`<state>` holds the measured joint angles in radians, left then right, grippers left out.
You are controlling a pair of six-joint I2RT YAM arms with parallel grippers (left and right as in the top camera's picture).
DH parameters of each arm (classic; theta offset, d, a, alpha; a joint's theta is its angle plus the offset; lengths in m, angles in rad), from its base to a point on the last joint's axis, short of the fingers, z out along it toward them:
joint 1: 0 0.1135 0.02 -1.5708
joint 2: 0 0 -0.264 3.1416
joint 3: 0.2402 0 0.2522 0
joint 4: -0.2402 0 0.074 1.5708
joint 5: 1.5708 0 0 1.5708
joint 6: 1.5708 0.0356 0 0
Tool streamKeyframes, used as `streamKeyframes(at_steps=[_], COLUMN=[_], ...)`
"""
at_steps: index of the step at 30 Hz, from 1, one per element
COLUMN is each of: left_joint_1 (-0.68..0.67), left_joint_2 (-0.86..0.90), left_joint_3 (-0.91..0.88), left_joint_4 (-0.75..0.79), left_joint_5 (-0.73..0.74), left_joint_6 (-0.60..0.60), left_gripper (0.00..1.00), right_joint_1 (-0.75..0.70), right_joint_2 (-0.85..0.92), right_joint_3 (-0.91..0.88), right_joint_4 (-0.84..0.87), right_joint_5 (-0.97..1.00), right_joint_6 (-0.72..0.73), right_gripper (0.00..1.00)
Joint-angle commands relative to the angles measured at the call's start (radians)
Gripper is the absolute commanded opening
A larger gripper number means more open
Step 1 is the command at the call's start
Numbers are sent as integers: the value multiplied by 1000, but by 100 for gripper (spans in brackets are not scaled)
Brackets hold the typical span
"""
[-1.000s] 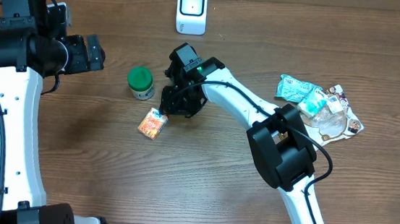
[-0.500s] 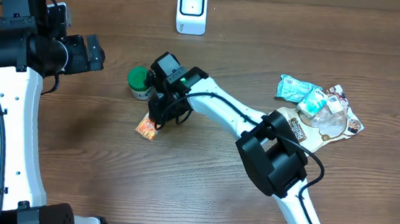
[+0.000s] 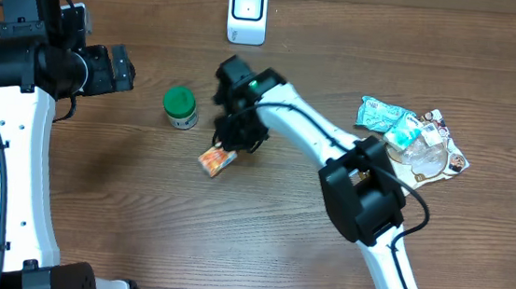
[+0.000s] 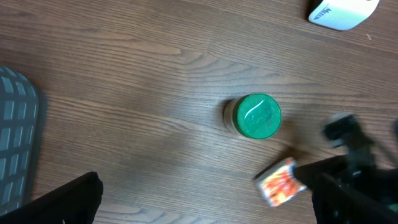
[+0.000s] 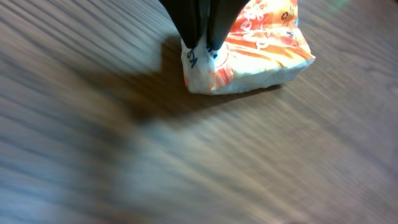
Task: Scan the item barcode
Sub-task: 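Reach the right gripper left to the orange tissue box and grasp it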
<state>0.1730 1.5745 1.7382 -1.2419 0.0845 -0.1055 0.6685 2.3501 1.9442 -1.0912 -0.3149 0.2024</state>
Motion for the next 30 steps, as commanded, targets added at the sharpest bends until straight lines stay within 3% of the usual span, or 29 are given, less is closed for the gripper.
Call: streamKeyframes(at_steps=[1, 4, 6, 9, 11, 15, 21, 25, 30], left_joint_1=[6, 6, 6, 6, 6, 6, 6, 6, 6], left_joint_2=[-6, -6, -6, -6, -6, -6, -6, -6, -6], left_joint_3=[17, 17, 17, 17, 17, 17, 17, 17, 17], left_joint_4=[0, 0, 0, 0, 0, 0, 0, 0, 0], left_joint_5=[-10, -9, -9, -9, -10, -9, -10, -10, -10], left_joint_6=[-14, -14, -14, -14, -14, -14, -14, -14, -14], left_gripper=[100, 99, 99, 99, 100, 100, 100, 100, 100], right_joint_1=[-56, -97, -114, -114, -111, -109, -138, -143, -143], right_joint_2=[-51, -68, -66, -64, -65, -65, -65, -65, -64], right_joint_3=[60, 60, 58, 55, 56, 62, 68, 67, 65], right_joint_4=[-59, -127, -147, -204, -243, -284, -209, -114, -23], right_joint_5=[108, 187, 179, 175, 155, 170, 231, 233, 189], right_joint_6=[249, 450, 456, 398, 247, -79, -440, -578, -579], right_gripper=[4, 4, 5, 56, 66, 66, 64, 58, 58])
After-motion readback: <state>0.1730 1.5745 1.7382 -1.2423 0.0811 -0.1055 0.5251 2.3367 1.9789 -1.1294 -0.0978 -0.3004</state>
